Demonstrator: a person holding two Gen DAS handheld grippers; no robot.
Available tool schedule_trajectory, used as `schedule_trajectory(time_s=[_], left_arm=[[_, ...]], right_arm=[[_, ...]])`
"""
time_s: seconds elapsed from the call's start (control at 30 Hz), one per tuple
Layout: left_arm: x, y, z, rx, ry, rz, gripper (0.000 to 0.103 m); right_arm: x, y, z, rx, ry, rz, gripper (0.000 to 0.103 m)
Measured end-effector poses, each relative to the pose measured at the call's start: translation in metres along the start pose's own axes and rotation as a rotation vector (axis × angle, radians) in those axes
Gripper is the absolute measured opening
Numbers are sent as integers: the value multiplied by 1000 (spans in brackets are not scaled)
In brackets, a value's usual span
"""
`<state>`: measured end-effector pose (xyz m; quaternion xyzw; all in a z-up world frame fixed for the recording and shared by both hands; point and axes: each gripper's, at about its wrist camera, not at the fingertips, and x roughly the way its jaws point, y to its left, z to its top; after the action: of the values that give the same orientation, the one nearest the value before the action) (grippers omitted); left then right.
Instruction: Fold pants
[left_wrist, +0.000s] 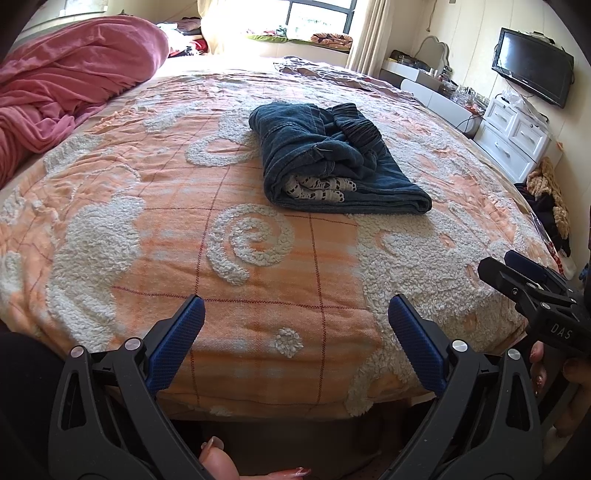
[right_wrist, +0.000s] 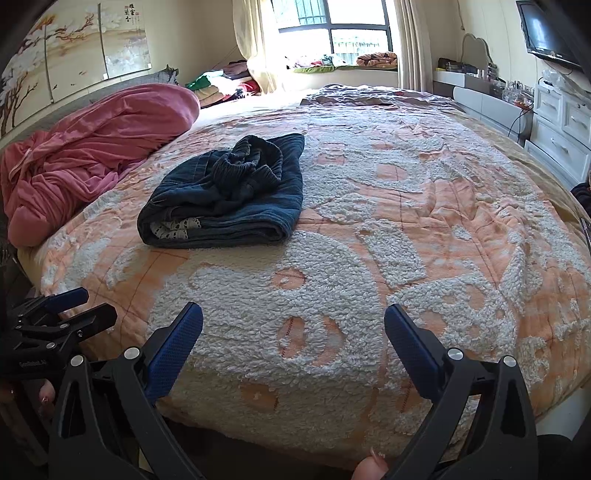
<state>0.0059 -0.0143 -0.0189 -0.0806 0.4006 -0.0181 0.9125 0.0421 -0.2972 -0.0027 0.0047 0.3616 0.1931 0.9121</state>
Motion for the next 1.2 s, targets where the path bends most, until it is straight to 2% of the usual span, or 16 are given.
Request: schedule_trajectory(time_s=[1.0, 1.2], left_arm=[[2, -1, 1, 1, 7, -1, 93], [3, -5, 1, 21, 11, 27, 93]], right_arm=[[1, -2, 0, 4, -1, -5, 98], [1, -2, 0, 2, 2, -8, 98]])
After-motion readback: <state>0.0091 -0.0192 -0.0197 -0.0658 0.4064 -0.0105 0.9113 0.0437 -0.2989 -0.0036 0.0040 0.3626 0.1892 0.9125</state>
